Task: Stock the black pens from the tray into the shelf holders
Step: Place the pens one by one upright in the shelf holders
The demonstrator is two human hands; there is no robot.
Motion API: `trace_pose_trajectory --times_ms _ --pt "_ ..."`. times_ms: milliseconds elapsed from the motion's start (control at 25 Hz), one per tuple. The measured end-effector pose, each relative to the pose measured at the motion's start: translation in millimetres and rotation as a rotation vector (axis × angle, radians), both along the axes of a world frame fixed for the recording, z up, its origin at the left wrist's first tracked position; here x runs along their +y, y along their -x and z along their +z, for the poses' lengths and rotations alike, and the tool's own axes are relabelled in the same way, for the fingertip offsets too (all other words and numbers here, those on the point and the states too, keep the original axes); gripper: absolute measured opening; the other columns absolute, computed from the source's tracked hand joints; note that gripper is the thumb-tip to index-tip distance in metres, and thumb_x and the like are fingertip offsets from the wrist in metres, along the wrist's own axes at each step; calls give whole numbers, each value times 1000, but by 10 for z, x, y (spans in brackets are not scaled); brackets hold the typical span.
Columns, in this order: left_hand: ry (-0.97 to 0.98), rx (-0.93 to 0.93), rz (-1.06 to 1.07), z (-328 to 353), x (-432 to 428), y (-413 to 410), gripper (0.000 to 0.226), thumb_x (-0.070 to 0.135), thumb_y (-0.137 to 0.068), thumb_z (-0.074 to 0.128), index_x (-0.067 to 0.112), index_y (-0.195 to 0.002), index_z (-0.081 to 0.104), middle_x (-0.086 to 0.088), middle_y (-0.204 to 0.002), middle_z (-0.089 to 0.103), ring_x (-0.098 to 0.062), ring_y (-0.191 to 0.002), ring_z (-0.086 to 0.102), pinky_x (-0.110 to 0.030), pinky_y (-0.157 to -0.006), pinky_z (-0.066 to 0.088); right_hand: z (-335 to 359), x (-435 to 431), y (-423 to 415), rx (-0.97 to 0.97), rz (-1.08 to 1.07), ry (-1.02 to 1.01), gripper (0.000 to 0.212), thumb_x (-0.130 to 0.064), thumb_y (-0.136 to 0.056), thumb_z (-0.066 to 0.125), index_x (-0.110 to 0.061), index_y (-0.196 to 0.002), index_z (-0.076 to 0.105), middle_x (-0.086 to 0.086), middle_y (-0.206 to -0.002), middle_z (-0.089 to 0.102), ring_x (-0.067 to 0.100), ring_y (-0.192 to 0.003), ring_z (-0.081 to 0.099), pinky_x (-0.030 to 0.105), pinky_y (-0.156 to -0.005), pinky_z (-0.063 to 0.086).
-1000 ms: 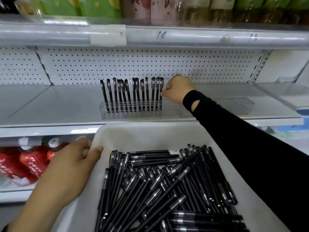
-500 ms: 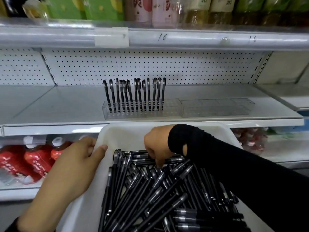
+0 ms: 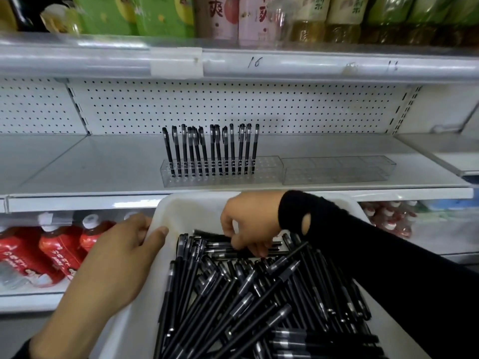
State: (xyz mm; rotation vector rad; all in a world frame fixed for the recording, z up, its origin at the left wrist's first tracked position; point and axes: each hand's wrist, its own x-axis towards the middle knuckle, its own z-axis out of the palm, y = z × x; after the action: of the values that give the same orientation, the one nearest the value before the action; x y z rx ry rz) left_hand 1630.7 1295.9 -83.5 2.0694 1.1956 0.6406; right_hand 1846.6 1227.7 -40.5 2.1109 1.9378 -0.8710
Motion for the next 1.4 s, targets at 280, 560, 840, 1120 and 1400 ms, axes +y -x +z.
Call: trace_pose_trajectory --times_ms 280,560,840,1120,1400 --pt "-1 9 -10 -15 28 7 18 39 -96 54 27 -88 66 8 -69 73 -6 -65 66 -29 -60 45 226 1 -282 828 -133 -75 24 -4 -102 43 -7 -110 66 20 -105 73 28 -88 72 28 -68 58" --pt "8 6 -11 -20 28 5 17 36 -96 55 26 -87 66 7 -68 73 -7 -64 67 -28 -57 43 154 92 -782 1085 -439 -456 9 -6 -91 63 -15 -93 64 14 -93 75 10 -62 51 18 -54 41" --pt "-29 42 -6 -21 46 1 20 38 -95 54 26 -83 65 11 -66 72 -3 -60 64 -30 -57 43 15 410 -1435 773 -955 -915 24 -4 -81 80 -12 -95 61 14 -97 75 20 -77 70 27 -66 58" --pt "-40 67 -3 -18 47 -4 21 39 -95 53 26 -81 64 12 -65 70 -5 -58 62 -31 -56 42 -103 857 -1624 425 -995 -965 20 -10 -91 69 -23 -76 64 5 -92 74 23 -86 74 40 -84 61" --pt "-30 43 5 -31 53 1 19 39 -95 54 27 -85 64 11 -67 72 -5 -62 64 -32 -60 46 -193 1043 -1603 17 -764 -852 12 -16 -94 58 -14 -94 70 9 -101 74 29 -95 71 41 -90 57"
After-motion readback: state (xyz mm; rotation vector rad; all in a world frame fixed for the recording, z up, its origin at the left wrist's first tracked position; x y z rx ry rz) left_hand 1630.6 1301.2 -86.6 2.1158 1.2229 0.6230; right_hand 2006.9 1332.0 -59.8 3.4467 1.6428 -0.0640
